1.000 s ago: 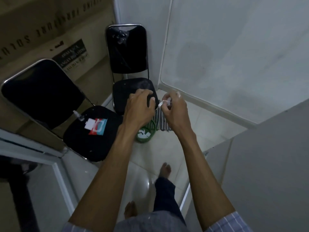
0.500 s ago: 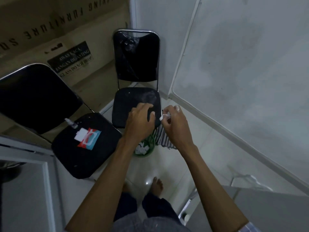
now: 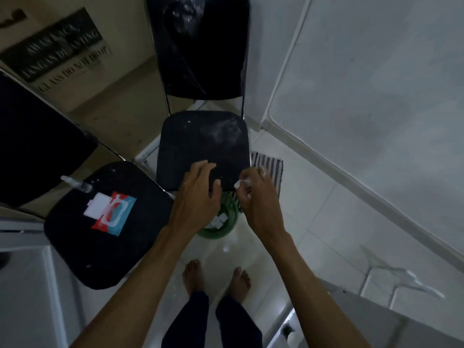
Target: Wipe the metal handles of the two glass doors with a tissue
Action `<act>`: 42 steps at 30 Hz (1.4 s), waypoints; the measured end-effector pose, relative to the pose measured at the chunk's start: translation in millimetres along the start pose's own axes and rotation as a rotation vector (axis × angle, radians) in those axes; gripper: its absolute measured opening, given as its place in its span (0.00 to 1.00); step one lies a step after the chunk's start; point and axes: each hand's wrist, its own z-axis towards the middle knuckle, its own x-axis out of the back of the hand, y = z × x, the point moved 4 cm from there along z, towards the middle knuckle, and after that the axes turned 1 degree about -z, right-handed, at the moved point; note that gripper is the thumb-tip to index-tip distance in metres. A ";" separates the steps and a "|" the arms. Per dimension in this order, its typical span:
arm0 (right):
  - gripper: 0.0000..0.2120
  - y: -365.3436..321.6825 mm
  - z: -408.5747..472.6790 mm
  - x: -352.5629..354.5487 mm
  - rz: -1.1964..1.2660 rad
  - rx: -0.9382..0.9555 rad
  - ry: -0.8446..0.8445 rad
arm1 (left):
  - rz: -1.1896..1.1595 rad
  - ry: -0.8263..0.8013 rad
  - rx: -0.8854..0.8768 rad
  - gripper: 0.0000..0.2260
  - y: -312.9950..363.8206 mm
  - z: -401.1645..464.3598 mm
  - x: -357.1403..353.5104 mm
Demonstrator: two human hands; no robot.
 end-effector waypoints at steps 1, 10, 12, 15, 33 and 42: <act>0.04 16.8 -2.6 -23.8 0.003 -0.008 0.005 | 0.001 0.009 0.002 0.17 -24.3 3.3 -17.6; 0.09 138.4 -75.5 -172.9 0.022 -0.070 -0.043 | -0.018 -0.031 0.004 0.13 -184.1 -17.1 -155.5; 0.07 164.6 -89.2 -207.5 -0.028 -0.078 -0.078 | -0.024 -0.037 -0.007 0.12 -210.3 -21.6 -182.7; 0.05 187.5 -101.2 -246.7 -0.067 -0.051 -0.098 | -0.010 -0.038 -0.015 0.08 -239.0 -22.4 -214.1; 0.08 229.3 -61.1 -354.3 -0.087 -0.184 -0.369 | 0.148 -0.209 0.132 0.06 -319.2 19.0 -278.6; 0.21 239.6 -60.0 -364.3 -0.125 -0.262 -0.466 | 0.067 -0.231 0.166 0.16 -319.4 20.5 -279.5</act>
